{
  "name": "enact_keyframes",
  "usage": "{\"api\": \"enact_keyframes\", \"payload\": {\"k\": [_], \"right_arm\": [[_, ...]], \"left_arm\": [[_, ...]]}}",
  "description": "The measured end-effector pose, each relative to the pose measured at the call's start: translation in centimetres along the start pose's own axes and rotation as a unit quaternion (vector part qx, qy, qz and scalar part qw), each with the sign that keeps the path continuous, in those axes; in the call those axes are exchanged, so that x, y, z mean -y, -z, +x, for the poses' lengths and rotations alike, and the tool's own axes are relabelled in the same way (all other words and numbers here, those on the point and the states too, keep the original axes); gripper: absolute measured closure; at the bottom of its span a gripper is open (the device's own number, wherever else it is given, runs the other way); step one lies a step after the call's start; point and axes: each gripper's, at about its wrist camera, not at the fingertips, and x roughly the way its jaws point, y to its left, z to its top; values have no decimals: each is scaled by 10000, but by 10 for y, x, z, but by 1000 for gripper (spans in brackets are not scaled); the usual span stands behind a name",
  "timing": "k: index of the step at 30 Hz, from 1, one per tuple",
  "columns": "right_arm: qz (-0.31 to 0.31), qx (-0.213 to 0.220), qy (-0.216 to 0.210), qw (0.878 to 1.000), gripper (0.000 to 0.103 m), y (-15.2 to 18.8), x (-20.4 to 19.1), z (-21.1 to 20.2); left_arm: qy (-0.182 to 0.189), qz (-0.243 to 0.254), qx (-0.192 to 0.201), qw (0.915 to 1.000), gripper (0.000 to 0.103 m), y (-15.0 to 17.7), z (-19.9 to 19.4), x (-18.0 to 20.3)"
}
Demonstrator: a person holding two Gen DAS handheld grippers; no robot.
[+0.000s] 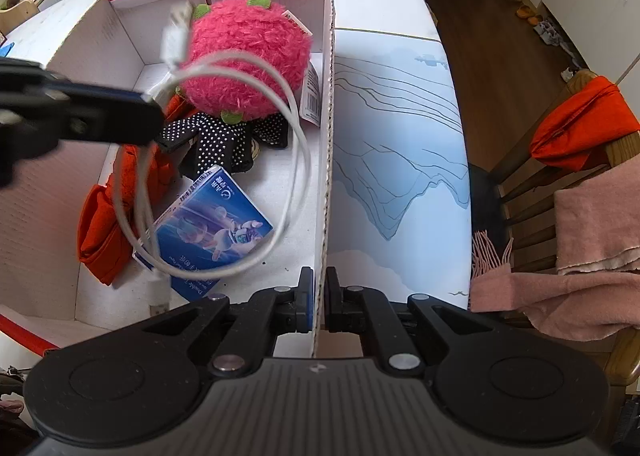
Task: Organize objects
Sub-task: 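Carry the white cable into the box and open the left tool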
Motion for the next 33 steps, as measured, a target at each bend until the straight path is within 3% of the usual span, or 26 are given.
{"api": "enact_keyframes", "payload": {"k": [16, 33], "right_arm": [[29, -5, 3, 10000, 98, 1, 0, 0], [36, -5, 2, 10000, 98, 1, -1, -1]], "left_arm": [[-415, 114, -561, 9975, 101, 17, 29, -12], [-410, -69, -465, 9981, 64, 23, 12, -18]]}}
